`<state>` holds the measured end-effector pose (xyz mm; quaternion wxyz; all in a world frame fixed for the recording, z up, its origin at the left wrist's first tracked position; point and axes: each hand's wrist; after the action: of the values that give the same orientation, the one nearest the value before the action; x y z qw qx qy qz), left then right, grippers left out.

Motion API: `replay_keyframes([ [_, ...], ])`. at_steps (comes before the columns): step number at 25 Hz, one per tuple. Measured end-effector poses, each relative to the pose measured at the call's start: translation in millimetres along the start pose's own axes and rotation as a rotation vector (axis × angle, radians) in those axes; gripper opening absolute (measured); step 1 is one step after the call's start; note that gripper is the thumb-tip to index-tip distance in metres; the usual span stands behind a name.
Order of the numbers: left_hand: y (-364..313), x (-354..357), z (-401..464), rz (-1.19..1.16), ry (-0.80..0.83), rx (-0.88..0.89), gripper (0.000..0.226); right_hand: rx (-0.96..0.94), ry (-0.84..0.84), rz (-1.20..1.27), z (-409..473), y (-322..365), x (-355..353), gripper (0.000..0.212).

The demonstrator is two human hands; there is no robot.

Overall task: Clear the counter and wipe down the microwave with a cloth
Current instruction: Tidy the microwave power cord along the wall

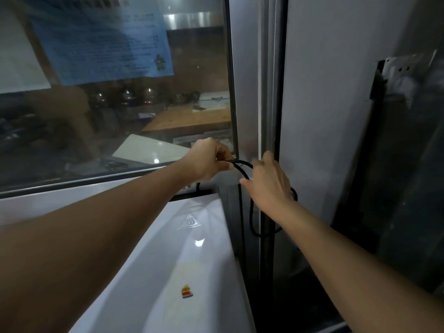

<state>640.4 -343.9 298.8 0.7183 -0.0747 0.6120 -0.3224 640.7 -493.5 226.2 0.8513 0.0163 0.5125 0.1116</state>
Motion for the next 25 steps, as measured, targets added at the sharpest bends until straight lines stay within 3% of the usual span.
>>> replay_keyframes([
  [8,15,-9,-18,0.053,-0.079,-0.082,0.014,0.05,0.109,0.205,6,-11,2,0.028],
  [11,28,-12,-27,0.235,-0.024,-0.139,0.02,0.051,0.124,0.228,7,-12,-1,0.029],
  [16,32,-23,-35,0.282,-0.016,-0.167,0.028,0.155,0.15,0.37,13,-8,7,0.034],
  [25,34,-8,-37,0.225,-0.179,-0.205,0.031,0.277,0.168,0.694,9,-3,48,0.033],
])
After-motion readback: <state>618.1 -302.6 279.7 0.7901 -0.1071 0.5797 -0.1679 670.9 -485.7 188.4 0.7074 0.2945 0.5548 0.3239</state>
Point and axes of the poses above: each hand's wrist, its own z-axis towards the middle knuckle, its own x-axis out of the palm, y = z × x, and after that the axes turned 11 degrees about -z, right-handed
